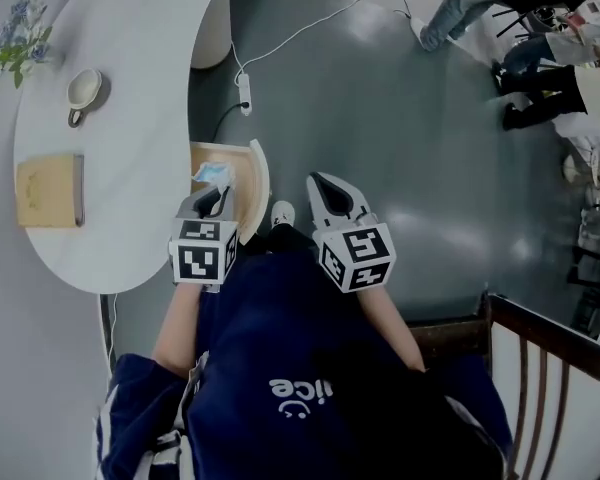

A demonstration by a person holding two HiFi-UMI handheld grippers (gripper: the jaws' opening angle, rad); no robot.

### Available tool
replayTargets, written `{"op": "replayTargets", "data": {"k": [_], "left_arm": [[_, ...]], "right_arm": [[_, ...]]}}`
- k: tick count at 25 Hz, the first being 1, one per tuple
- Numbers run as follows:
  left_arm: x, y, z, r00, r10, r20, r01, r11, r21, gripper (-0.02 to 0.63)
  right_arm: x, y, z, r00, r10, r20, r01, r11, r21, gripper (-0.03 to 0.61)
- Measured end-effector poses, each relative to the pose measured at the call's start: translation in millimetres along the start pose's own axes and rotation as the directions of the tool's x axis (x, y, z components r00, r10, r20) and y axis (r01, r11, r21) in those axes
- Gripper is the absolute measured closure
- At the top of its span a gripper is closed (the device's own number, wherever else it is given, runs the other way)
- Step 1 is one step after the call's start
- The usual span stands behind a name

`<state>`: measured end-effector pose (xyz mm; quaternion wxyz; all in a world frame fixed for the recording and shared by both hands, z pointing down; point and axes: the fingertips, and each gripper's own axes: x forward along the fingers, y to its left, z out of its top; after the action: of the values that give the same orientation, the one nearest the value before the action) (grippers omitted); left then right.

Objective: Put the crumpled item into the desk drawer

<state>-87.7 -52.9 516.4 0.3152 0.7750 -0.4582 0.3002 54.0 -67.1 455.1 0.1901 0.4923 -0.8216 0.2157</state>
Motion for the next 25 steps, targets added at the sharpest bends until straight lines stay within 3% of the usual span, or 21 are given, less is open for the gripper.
{"op": "replayTargets", "data": {"k": [4, 8, 10, 13, 16, 25], "left_arm": [[18, 3, -12, 0.999, -0.011, -0.049, 0.007, 0.997, -0.072, 0.583], [31, 5, -16, 0.998, -0.007, -0.068, 0.001, 0.996, -0.086, 0.583], [39, 7, -22, 0.996, -0.018, -0.088, 0.009, 0.995, -0.1, 0.583], [51, 10, -35, 0.992, -0.039, -0.122, 0.024, 0.992, -0.124, 0.583], [62, 12, -45, 0.987, -0.029, -0.156, 0.014, 0.995, -0.097, 0.583], [97, 19, -58, 0.98, -0.036, -0.198, 0.019, 0.996, -0.091, 0.583]], "right_arm": [[5, 5, -3, 0.999, 0.042, -0.034, -0.043, 0.998, -0.055, 0.571], [8, 4, -7, 0.997, 0.04, -0.059, -0.044, 0.997, -0.069, 0.572], [11, 4, -10, 0.997, 0.038, -0.068, -0.042, 0.998, -0.054, 0.572], [14, 5, -12, 0.996, 0.071, -0.06, -0.068, 0.997, 0.044, 0.572], [16, 2, -13, 0.996, 0.073, -0.057, -0.067, 0.993, 0.099, 0.572], [23, -1, -29, 0.993, 0.02, -0.115, -0.014, 0.998, 0.055, 0.572]]}}
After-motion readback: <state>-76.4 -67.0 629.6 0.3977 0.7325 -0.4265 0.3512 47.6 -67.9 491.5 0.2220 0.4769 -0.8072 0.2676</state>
